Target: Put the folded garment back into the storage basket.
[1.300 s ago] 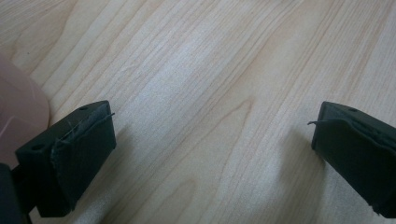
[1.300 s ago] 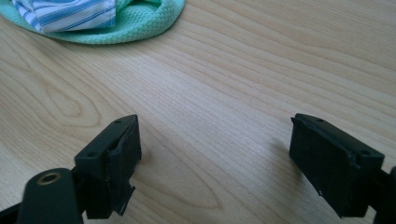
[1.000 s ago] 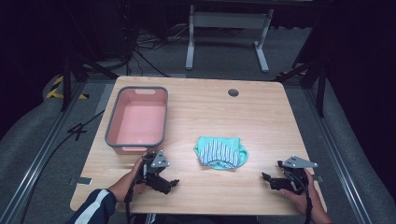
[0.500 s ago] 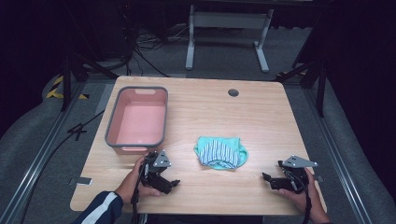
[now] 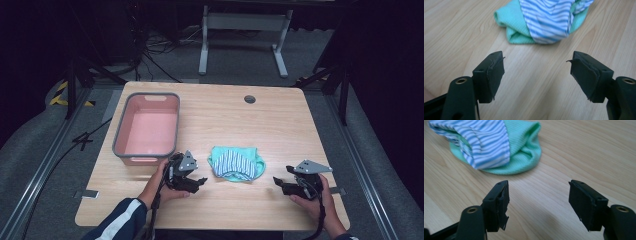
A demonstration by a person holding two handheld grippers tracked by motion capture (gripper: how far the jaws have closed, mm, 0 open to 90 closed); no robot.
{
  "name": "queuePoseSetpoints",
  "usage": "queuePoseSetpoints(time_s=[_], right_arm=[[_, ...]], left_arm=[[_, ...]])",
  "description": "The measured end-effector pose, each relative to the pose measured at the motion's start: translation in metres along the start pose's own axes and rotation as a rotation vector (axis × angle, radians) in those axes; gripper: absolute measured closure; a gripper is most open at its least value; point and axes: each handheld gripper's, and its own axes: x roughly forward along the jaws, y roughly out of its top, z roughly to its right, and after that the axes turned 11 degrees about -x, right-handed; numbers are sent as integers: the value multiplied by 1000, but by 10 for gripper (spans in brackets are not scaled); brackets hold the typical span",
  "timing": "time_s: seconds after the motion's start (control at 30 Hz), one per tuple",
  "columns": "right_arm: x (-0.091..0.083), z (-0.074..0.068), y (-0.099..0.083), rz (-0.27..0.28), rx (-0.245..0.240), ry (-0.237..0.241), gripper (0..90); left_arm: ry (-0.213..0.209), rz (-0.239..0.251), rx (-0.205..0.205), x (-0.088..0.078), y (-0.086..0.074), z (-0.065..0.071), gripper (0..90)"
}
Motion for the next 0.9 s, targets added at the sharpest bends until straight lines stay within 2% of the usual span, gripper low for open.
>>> queuePoseSetpoints(time_s=[0.13, 0.17, 0.23, 0.27, 0.33, 0.37, 0.5, 0.67, 0.73, 0.77, 0.9], right_arm=[[4, -2, 9, 5, -21, 16, 360], [5, -1, 12, 9, -17, 24, 368], [8, 0, 16, 11, -21, 28, 382], [10, 0, 19, 9, -24, 28, 386], [14, 2, 24, 8, -28, 41, 404], [17, 2, 27, 10, -28, 42, 406], [27, 6, 37, 2, -36, 43, 408], [40, 9, 48, -1, -19, 59, 397], [45, 8, 53, -6, -31, 52, 419], [48, 8, 55, -10, -36, 56, 428], [61, 8, 62, -25, -38, 41, 455]], left_arm=[[22, -1, 0, 8, 12, 1, 300], [18, -4, 11, 11, 15, 2, 300], [38, 1, 24, 15, 20, 3, 322], [41, 7, 20, 17, 22, 3, 324], [102, 7, 37, 21, 28, 2, 364], [106, 7, 36, 23, 30, 1, 364], [109, 13, -10, 32, 37, -4, 374], [117, 15, -33, 46, 41, -8, 374], [96, 11, -49, 50, 42, -11, 373], [110, 3, -54, 54, 41, -14, 373], [118, 4, -76, 59, 39, -22, 368]])
